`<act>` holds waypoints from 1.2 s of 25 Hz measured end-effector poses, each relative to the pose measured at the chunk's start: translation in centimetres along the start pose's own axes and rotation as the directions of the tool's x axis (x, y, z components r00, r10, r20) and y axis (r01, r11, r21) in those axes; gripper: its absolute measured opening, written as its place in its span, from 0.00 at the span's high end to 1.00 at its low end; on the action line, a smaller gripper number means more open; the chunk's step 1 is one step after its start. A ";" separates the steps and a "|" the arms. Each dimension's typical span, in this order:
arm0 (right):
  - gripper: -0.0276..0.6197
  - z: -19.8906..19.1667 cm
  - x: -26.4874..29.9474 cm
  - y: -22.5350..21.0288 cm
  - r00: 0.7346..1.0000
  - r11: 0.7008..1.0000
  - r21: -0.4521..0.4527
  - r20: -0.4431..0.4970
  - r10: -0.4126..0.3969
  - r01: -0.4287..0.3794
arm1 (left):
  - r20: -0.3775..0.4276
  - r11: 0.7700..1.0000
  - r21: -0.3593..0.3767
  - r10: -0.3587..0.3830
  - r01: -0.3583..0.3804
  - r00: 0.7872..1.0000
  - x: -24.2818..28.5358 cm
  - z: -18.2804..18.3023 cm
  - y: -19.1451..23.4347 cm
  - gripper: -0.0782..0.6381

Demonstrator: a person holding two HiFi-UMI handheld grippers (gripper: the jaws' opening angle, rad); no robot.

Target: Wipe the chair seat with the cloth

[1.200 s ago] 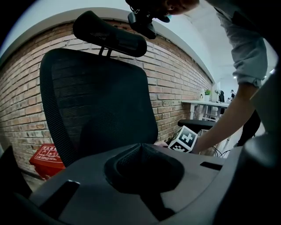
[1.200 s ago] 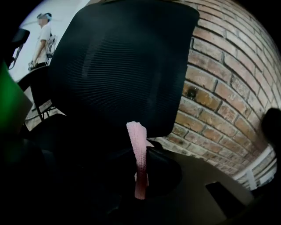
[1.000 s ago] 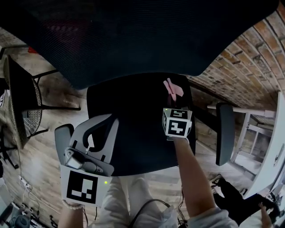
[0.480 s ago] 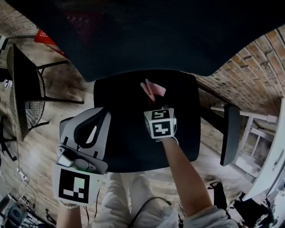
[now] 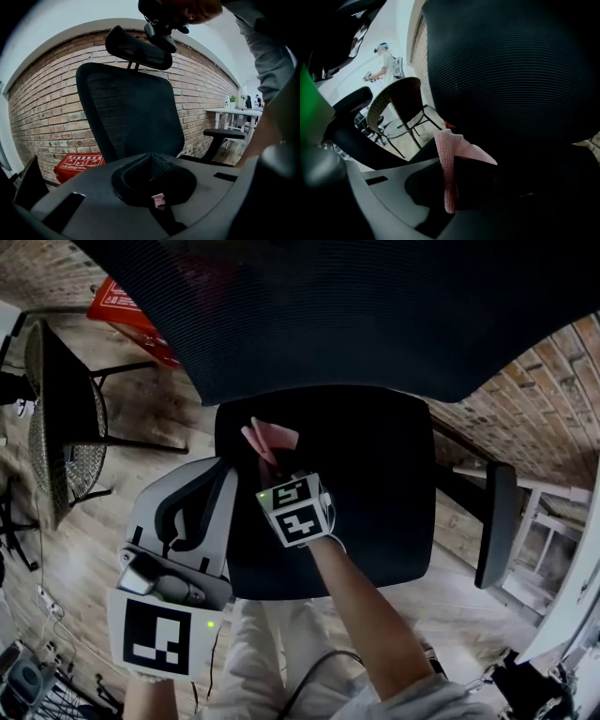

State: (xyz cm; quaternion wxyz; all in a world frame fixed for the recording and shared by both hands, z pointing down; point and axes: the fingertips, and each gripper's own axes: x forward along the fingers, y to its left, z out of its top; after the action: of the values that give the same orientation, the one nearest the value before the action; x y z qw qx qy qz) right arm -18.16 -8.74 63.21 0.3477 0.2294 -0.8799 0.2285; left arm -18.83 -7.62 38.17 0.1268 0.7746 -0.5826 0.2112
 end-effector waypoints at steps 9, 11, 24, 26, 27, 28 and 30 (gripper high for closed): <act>0.88 -0.9 0.4 1.8 1.000 1.000 0.000 -0.016 0.022 -0.022 | 0.003 1.000 0.009 -0.004 0.004 1.000 -0.1 0.1 0.0 0.87; 0.87 -1.2 0.2 1.2 1.000 1.000 0.013 -0.014 0.005 -0.005 | 0.002 1.000 0.010 -0.012 0.012 1.000 0.0 -0.1 -0.3 0.87; 0.88 -4.7 -5.1 -7.0 0.978 0.970 0.126 -0.004 -0.209 0.208 | 0.005 0.995 0.022 -0.100 0.100 0.995 1.7 0.3 -4.4 0.87; 0.88 -5.6 -6.2 -8.8 0.969 0.958 0.148 -0.009 -0.249 0.247 | 0.006 0.993 0.028 -0.116 0.115 0.993 2.2 0.4 -5.3 0.87; 0.88 -6.1 -6.8 -9.6 0.963 0.951 0.159 -0.012 -0.268 0.266 | 0.006 0.992 0.031 -0.125 0.124 0.992 2.4 0.5 -5.7 0.87; 0.88 -6.7 -7.5 -10.5 0.958 0.943 0.170 -0.017 -0.287 0.286 | 0.004 0.990 0.036 -0.135 0.135 0.991 2.6 0.6 -6.2 0.87; 0.88 -7.7 -9.0 -12.1 0.945 0.926 0.195 -0.025 -0.326 0.324 | -0.001 0.987 0.044 -0.155 0.154 0.988 3.0 0.7 -7.0 0.87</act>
State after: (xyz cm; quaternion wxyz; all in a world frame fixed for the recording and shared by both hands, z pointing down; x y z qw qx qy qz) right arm -1.55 -11.80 64.78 0.3531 0.4061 -0.8041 0.2527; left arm -11.27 -8.44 39.36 0.1252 0.8202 -0.5161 0.2127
